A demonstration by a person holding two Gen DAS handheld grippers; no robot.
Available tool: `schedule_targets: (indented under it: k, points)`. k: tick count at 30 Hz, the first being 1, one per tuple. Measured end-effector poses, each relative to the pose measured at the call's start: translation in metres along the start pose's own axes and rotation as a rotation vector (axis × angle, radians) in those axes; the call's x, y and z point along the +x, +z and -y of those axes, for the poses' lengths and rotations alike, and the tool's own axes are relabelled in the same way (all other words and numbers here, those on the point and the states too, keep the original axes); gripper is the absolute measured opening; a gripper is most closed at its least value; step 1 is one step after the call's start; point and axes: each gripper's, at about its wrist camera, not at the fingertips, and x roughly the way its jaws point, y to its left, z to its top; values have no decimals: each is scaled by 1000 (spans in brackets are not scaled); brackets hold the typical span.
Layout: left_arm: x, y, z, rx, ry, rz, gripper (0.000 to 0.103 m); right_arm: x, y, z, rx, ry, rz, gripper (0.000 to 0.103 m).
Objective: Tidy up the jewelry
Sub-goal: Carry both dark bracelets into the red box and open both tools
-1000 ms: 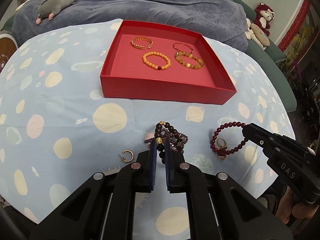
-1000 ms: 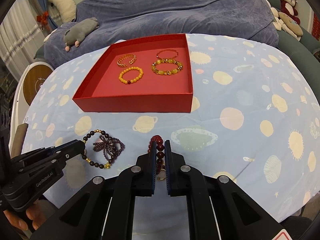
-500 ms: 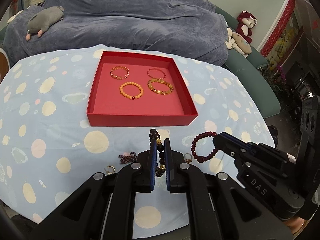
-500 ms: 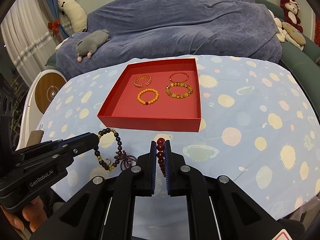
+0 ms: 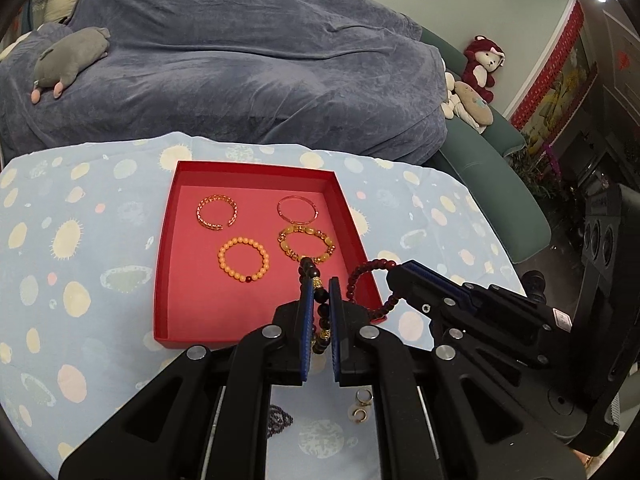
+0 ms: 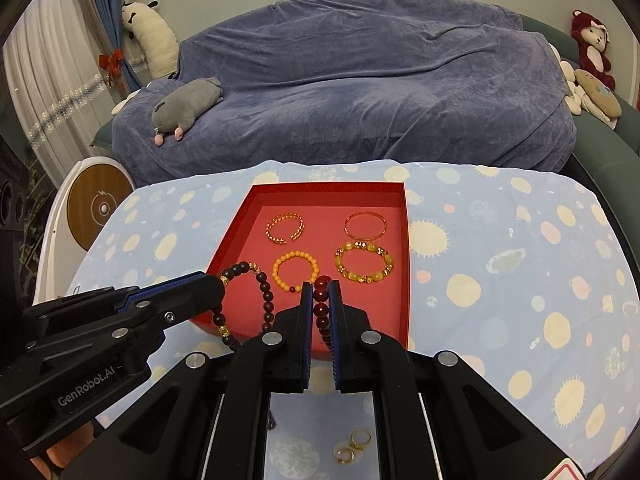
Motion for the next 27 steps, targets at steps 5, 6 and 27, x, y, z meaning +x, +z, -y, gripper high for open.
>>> schedule_targets:
  k: [5, 6, 27]
  points:
    - [32, 5, -30, -78, -20, -46, 7, 36, 2, 8, 76, 44, -50, 8]
    - [39, 3, -36, -89, -16, -60, 7, 43, 1, 10, 88, 49, -64, 8]
    - [97, -30, -102, -61, 250, -157, 8, 114, -36, 37, 69, -55, -204, 7]
